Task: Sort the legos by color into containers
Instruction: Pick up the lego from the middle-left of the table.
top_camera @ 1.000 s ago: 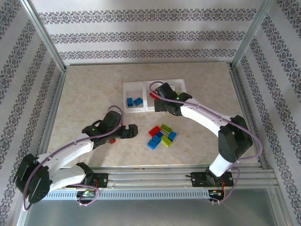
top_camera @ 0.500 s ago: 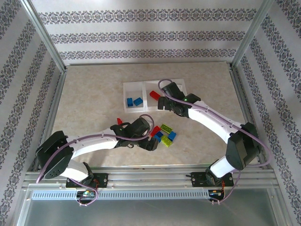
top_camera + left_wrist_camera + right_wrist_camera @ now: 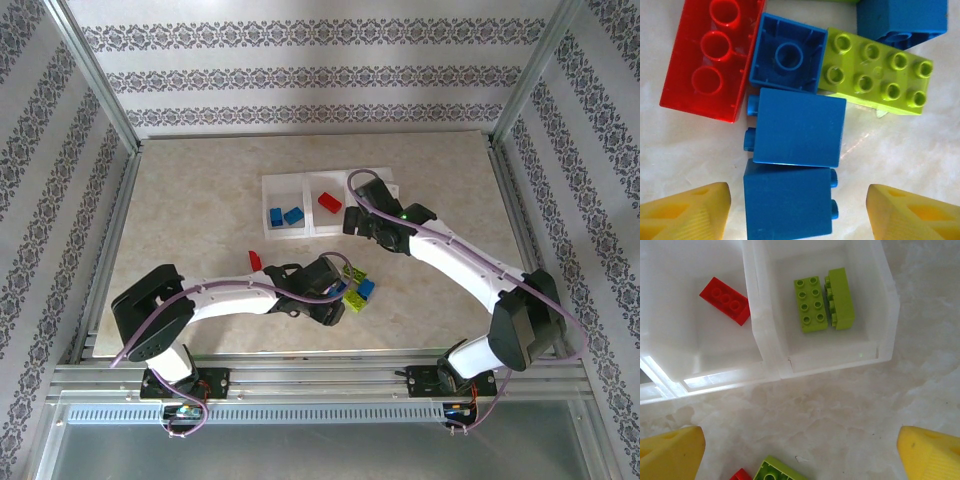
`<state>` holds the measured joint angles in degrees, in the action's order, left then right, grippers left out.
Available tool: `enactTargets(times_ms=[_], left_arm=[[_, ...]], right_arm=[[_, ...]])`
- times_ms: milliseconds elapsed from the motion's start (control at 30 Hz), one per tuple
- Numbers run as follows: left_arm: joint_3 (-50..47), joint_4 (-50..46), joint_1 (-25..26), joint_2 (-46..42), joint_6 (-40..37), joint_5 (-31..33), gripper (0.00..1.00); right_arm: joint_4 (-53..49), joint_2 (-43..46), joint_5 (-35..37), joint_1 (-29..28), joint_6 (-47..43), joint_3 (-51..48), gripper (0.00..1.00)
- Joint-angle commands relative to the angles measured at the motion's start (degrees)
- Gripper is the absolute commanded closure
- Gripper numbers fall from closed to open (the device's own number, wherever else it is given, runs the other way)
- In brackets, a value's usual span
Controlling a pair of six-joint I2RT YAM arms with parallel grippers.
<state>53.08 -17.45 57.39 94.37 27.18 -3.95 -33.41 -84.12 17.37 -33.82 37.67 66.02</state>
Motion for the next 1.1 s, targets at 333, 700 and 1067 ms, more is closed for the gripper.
enactTargets(times_ms=[333, 700, 1067], left_arm=[[-0.5, -2.5, 0.6, 2.1, 1.3, 5.3, 0.45], [-3.5, -5.1, 0.1, -4.8, 3.9, 10.6, 0.59], [-4.6, -4.4, -12.1, -18.0, 5.6, 13.0, 0.62]], right_arm=[[-0.1, 2.1, 1.1, 1.0, 2.0, -1.9, 0.01], [0.8, 2.0, 0.3, -0.3, 1.5, -2.8, 0.02], [0.4, 1.5, 0.7, -2.7, 1.5, -2.9, 0.02]])
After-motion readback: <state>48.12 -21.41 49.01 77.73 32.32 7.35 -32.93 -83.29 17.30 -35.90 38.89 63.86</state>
